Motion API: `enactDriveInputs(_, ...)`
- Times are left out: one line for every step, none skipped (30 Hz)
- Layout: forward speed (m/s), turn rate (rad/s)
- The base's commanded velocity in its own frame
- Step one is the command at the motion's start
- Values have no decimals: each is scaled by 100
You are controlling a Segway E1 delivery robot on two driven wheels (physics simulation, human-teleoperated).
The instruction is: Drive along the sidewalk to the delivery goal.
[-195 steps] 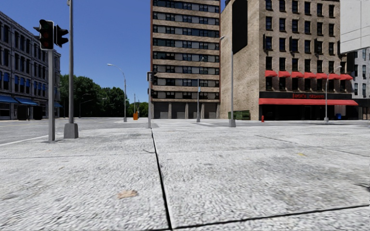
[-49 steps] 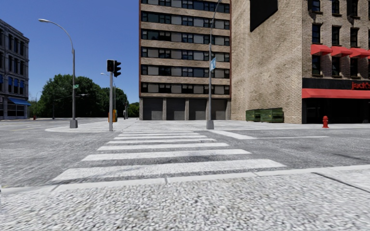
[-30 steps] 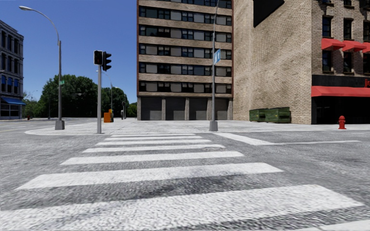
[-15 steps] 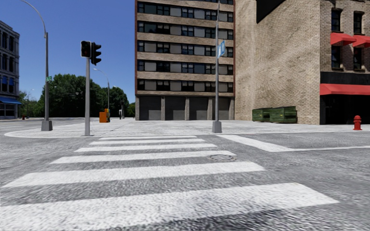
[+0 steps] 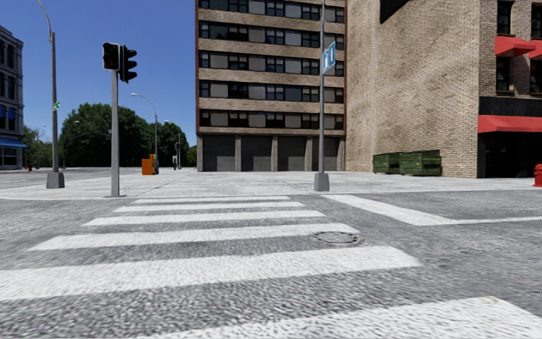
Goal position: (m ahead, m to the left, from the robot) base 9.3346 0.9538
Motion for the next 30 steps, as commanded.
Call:
enactDriveInputs(96,0)
enactDriveInputs(96,0)
enactDriveInputs(96,0)
enactDriveInputs(96,0)
enactDriveInputs(96,0)
enactDriveInputs(97,0)
enactDriveInputs(97,0)
enactDriveInputs(103,0)
enactDriveInputs(109,0)
enactDriveInputs(117,0)
enactDriveInputs(117,0)
enactDriveInputs(126,0)
enactDriveInputs(133,0)
enactDriveInputs(145,0)
enactDriveInputs(145,0)
enactDriveInputs(161,4)
enactDriveInputs(200,15)
enactDriveInputs(200,15)
enactDriveInputs(200,22)
enactDriveInputs(200,24)
enactDriveInputs(200,24)
enactDriveInputs(200,24)
enactDriveInputs(200,25)
enactDriveInputs(200,25)
enactDriveInputs(200,25)
enactDriveInputs(200,25)
enactDriveInputs(200,26)
enactDriveInputs(200,29)
enactDriveInputs(200,29)
enactDriveInputs(200,32)
